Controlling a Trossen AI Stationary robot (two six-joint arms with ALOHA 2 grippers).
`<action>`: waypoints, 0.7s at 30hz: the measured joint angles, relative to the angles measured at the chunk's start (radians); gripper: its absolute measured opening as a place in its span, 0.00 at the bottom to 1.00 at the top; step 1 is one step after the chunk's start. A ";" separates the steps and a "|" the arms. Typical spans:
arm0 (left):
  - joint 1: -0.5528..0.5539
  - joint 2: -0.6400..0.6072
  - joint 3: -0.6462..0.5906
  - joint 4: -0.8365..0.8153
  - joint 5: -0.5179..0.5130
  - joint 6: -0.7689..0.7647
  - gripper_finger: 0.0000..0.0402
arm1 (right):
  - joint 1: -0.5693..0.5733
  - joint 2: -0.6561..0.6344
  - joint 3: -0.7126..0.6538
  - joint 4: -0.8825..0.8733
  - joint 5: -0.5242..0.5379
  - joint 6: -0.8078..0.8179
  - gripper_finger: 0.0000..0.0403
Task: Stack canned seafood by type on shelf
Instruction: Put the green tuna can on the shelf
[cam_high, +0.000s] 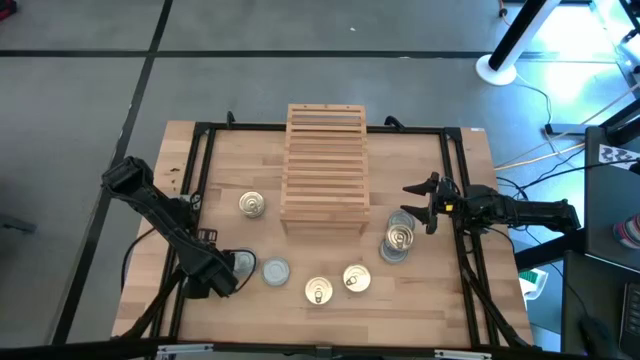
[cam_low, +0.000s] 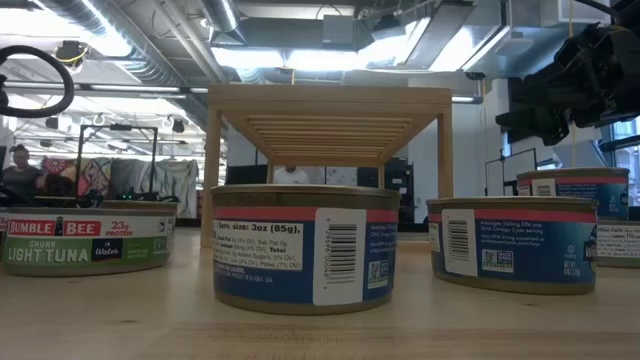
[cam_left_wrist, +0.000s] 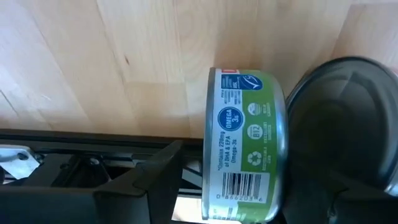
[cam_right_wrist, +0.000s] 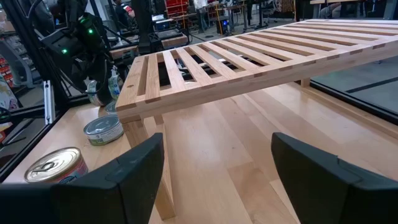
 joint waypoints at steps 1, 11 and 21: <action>0.001 0.000 0.000 0.000 0.004 0.003 0.52 | 0.000 0.000 0.000 0.000 0.000 0.000 0.73; 0.013 0.000 0.000 -0.016 0.014 -0.004 0.34 | 0.000 0.000 0.000 0.000 0.000 0.000 0.73; 0.056 -0.001 0.064 -0.171 0.000 -0.036 0.34 | 0.000 0.000 0.000 0.000 0.000 0.000 0.73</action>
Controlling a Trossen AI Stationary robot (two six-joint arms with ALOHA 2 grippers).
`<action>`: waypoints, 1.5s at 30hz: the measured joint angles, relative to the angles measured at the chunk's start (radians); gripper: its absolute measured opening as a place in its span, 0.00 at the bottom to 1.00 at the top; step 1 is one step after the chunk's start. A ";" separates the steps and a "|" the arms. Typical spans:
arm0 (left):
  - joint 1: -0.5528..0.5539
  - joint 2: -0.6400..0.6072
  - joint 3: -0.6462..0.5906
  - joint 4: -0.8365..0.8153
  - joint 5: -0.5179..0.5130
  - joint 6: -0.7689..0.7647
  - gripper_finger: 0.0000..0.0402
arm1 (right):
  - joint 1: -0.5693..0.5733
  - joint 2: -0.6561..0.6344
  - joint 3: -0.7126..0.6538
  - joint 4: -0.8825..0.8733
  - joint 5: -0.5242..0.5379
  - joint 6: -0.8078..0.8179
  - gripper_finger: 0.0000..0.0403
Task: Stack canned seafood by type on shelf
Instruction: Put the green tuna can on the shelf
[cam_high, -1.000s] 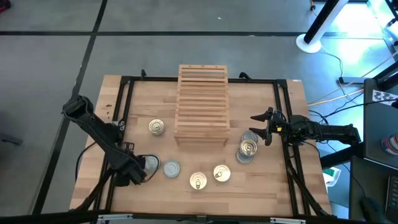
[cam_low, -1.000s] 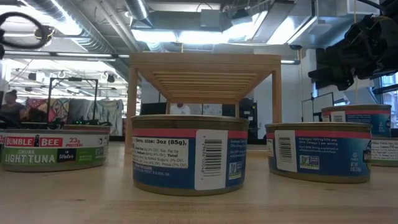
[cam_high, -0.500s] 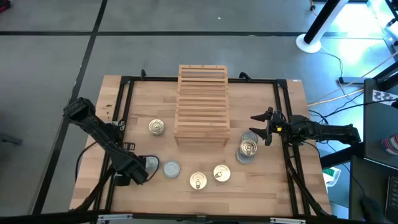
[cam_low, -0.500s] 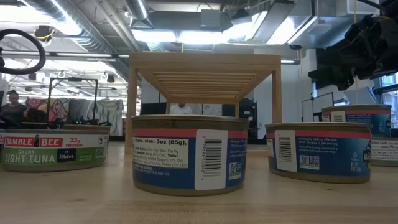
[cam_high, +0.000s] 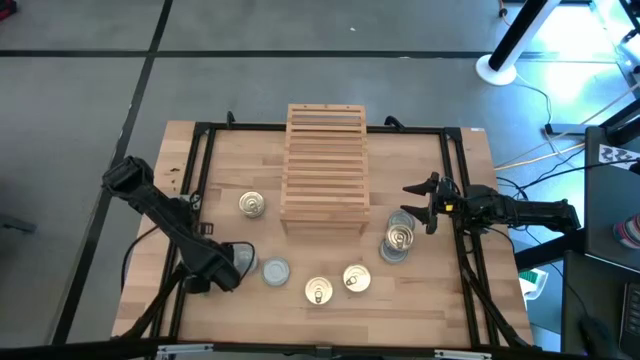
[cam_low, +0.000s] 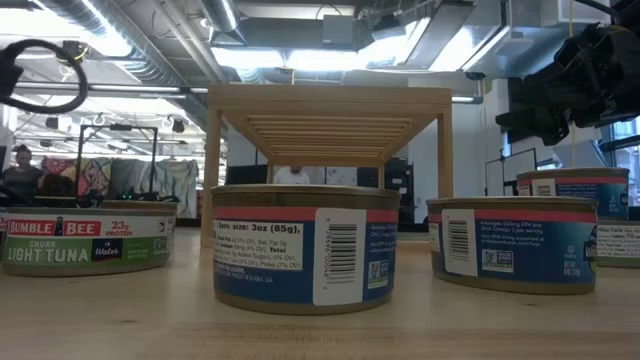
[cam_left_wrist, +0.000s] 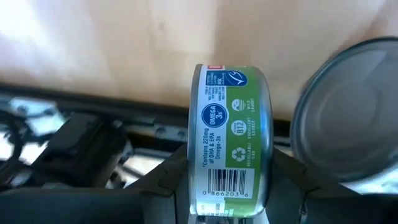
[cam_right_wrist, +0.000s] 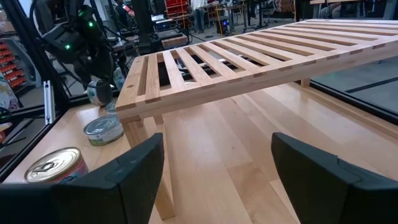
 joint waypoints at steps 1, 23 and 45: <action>0.011 0.000 0.011 -0.022 -0.005 0.000 0.34 | 0.000 0.000 0.000 0.000 0.000 0.000 0.73; 0.331 0.000 0.275 -0.156 -0.280 0.190 0.34 | 0.000 0.000 0.000 0.000 0.000 0.000 0.73; 0.525 -0.006 0.649 -0.156 -0.734 0.572 0.34 | 0.000 0.000 0.000 0.000 0.000 0.000 0.73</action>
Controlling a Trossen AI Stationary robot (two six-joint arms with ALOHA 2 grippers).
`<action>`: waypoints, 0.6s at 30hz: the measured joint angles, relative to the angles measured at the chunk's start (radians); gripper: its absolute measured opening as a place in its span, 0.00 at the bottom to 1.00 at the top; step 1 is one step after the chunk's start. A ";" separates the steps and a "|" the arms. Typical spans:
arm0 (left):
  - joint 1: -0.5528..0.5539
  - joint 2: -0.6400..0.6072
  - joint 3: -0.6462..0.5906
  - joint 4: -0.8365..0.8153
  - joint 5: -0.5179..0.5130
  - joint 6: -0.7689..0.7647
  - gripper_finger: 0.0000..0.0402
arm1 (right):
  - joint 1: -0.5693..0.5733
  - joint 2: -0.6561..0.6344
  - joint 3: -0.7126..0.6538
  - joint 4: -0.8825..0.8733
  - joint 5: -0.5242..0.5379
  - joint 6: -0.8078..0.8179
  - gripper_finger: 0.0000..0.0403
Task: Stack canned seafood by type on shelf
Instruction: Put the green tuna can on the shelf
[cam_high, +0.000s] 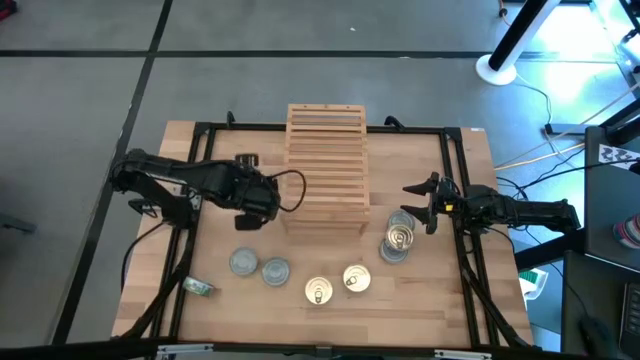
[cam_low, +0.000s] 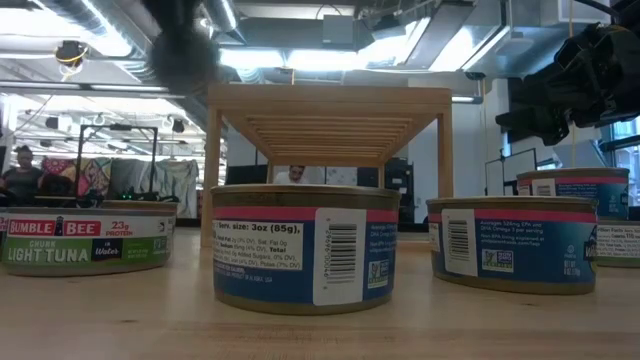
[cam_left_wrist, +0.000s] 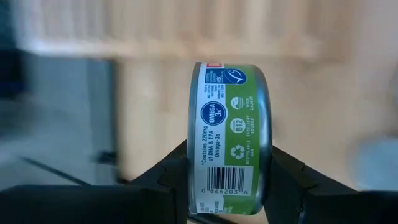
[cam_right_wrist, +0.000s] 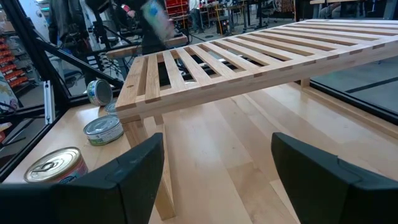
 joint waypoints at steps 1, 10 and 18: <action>0.000 -0.001 0.009 0.000 -0.067 0.022 0.34 | 0.000 0.000 0.000 0.000 0.000 0.000 0.73; 0.034 0.057 0.013 0.213 -0.383 0.242 0.34 | 0.000 0.001 -0.006 0.071 0.001 0.000 0.73; 0.162 0.196 0.012 0.480 -0.474 0.647 0.34 | 0.000 0.000 -0.005 0.123 0.001 0.000 0.73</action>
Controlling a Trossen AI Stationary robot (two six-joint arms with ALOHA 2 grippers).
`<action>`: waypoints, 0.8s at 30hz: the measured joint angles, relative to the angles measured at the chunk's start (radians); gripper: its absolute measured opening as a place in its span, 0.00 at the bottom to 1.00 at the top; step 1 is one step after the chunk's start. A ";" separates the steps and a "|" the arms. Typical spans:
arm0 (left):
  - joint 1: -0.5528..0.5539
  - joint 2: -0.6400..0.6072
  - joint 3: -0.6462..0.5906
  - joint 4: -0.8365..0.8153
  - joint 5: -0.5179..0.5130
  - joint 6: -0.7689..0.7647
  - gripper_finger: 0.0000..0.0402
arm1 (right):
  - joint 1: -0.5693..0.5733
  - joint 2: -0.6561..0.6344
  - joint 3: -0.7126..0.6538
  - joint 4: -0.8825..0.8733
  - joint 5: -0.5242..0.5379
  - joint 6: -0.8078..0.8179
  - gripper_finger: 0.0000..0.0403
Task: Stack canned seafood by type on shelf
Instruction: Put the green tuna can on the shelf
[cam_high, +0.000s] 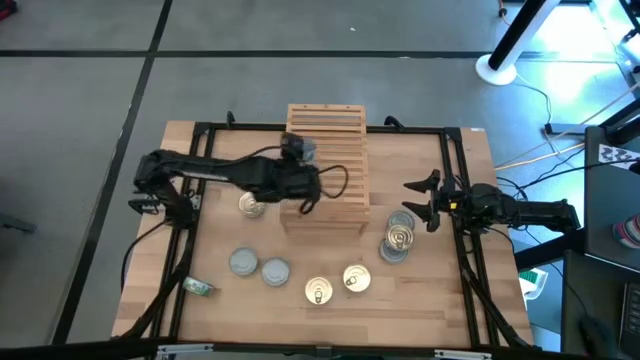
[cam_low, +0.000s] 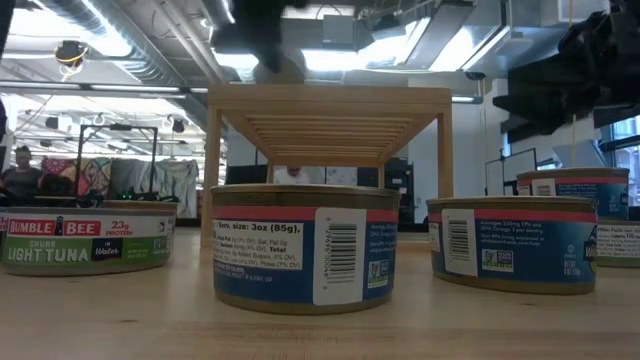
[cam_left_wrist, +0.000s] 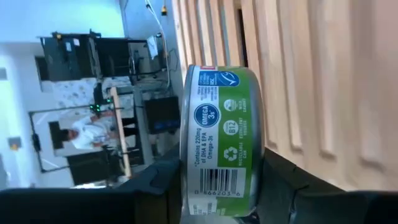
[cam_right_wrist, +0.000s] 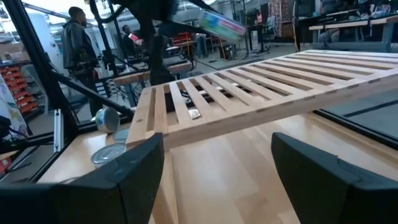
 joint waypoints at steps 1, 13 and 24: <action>0.022 0.017 0.000 0.030 0.000 0.042 0.34 | 0.000 0.000 0.000 -0.003 0.000 0.000 0.73; 0.202 0.111 0.000 0.369 0.020 0.372 0.34 | 0.000 0.000 0.003 -0.005 0.000 0.000 0.73; 0.244 0.128 -0.001 0.371 0.201 0.397 0.40 | 0.000 0.000 0.003 -0.004 0.000 0.000 0.73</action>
